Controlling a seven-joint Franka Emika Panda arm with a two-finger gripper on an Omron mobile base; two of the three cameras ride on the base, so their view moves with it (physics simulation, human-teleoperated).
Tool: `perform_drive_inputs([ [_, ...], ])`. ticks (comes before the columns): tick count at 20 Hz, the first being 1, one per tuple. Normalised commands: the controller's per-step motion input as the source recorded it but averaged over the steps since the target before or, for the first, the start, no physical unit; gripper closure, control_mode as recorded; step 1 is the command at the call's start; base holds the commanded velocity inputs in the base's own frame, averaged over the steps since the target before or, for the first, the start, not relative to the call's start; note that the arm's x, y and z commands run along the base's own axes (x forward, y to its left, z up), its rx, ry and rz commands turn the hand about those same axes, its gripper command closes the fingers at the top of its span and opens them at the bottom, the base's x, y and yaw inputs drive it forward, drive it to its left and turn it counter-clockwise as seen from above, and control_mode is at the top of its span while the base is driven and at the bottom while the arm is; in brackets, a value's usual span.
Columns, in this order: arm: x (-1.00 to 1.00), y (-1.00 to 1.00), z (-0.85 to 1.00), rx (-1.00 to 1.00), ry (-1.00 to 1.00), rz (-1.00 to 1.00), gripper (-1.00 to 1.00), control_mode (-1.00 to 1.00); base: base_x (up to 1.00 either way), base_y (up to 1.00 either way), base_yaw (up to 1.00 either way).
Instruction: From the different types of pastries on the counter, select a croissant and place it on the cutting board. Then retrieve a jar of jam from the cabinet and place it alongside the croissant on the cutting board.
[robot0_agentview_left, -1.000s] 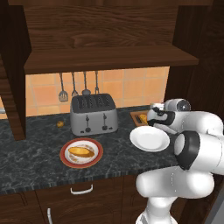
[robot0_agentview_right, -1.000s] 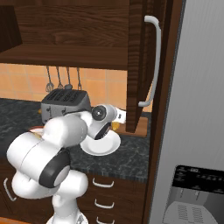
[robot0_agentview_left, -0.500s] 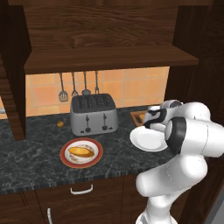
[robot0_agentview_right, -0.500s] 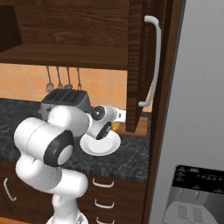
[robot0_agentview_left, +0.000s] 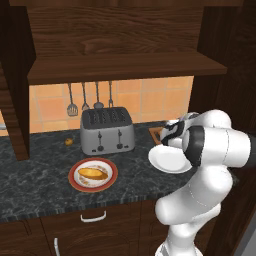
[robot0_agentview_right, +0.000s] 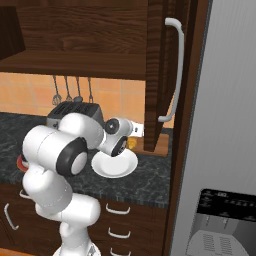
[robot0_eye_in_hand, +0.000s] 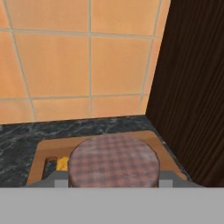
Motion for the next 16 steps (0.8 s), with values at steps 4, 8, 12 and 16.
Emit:
perform_drive_inputs([
  [4,0.03,-0.12,-0.13,0.0,0.01,0.0,1.0,-1.0,0.0,0.0,0.0],
  [8,0.08,-0.21,-0.07,0.0,0.0,0.0,1.0,-1.0,0.0,0.0,0.0],
  [12,0.08,-0.03,-0.24,0.0,0.01,0.0,1.0,-1.0,0.0,0.0,0.0],
  [16,0.1,-0.15,-0.41,0.0,0.01,0.0,1.0,-1.0,0.0,0.0,0.0],
])
